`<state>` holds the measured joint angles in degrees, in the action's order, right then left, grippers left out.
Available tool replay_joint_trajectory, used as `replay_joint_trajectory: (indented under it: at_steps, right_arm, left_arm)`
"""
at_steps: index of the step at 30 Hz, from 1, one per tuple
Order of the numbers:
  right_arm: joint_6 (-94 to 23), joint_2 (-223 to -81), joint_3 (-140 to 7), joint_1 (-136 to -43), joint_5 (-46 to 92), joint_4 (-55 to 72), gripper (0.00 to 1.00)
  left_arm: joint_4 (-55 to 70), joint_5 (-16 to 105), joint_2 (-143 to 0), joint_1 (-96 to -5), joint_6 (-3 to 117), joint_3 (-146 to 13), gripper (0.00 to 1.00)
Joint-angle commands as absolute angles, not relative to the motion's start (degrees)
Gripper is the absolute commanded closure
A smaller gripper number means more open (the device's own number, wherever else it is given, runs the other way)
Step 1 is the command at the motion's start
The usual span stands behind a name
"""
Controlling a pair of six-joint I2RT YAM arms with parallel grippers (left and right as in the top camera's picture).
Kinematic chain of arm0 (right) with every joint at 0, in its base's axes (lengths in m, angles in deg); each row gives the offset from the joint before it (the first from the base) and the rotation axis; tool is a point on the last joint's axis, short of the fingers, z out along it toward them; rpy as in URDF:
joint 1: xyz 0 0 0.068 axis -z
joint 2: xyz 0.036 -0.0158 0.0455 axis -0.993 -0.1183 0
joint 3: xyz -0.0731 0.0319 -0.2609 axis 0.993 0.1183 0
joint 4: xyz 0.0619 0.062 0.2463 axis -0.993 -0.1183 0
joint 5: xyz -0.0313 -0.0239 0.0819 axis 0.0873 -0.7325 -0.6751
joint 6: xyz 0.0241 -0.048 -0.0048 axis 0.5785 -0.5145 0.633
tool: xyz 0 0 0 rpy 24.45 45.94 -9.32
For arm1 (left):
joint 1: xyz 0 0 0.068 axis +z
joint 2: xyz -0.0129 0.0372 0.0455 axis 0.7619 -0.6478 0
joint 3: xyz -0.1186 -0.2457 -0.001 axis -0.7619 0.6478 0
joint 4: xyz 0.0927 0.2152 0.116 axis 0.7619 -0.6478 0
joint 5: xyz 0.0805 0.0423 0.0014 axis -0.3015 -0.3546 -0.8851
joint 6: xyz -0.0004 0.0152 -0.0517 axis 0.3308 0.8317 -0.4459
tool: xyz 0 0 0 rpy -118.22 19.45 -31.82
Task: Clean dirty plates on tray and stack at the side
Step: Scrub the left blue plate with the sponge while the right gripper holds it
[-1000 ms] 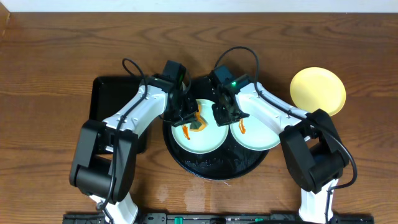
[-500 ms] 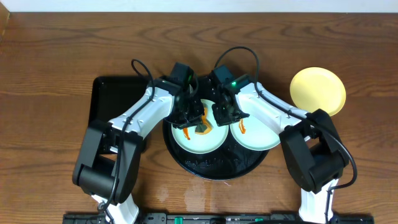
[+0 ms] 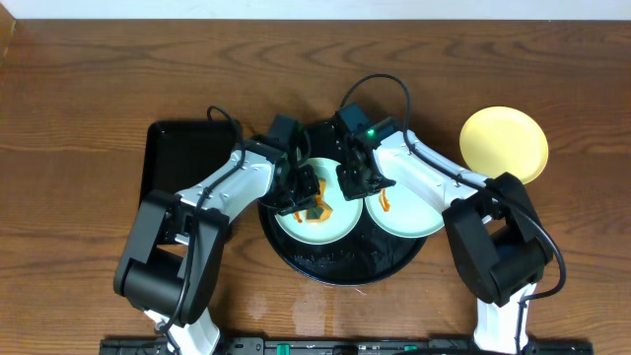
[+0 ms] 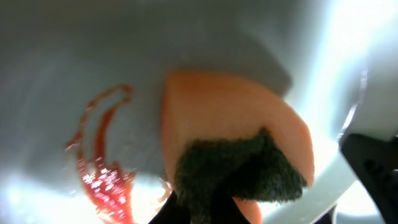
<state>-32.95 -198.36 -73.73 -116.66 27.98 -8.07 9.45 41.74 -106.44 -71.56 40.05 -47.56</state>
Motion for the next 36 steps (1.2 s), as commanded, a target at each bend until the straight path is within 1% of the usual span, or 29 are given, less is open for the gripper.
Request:
replay_joint_trajectory:
  at_steps: [1, 7, 10, 13, 16, 20, 24, 27, 36]
  right_arm:
    - [-34.0, -199.5, -74.3, -116.5, 30.0, -8.8, 0.99]
    - [-34.0, -199.5, -74.3, -116.5, 30.0, -8.8, 0.99]
    - [-34.0, -199.5, -74.3, -116.5, 30.0, -8.8, 0.99]
    - [-34.0, -199.5, -74.3, -116.5, 30.0, -8.9, 0.99]
    - [-34.0, -199.5, -74.3, -116.5, 30.0, -8.9, 0.99]
    - [-34.0, -199.5, -74.3, -116.5, 30.0, -8.8, 0.99]
    - [-34.0, -199.5, -74.3, -116.5, 30.0, -8.6, 0.99]
    - [-34.0, -199.5, -74.3, -116.5, 30.0, -8.6, 0.99]
    - [-33.9, -199.5, -74.3, -116.5, 30.0, -8.5, 0.99]
  left_arm:
    - [4.4, 29.6, -107.7, -71.6, 39.6, -45.4, 0.92]
    - [-3.0, 18.4, -107.4, -71.6, 39.5, -49.0, 0.93]
    - [-4.9, 15.5, -106.4, -71.6, 39.6, -51.4, 0.93]
    - [-4.3, 15.6, -104.3, -71.6, 39.8, -53.2, 0.92]
    - [-2.1, 18.1, -103.0, -71.6, 39.8, -53.3, 0.93]
    - [2.0, 25.9, -103.2, -71.6, 40.2, -52.9, 0.92]
    - [8.6, 32.5, -103.2, -71.6, 40.2, -50.8, 0.92]
    - [10.6, 33.4, -103.2, -71.6, 40.0, -49.8, 0.93]
    - [10.7, 33.8, -106.7, -71.6, 39.5, -49.4, 0.92]
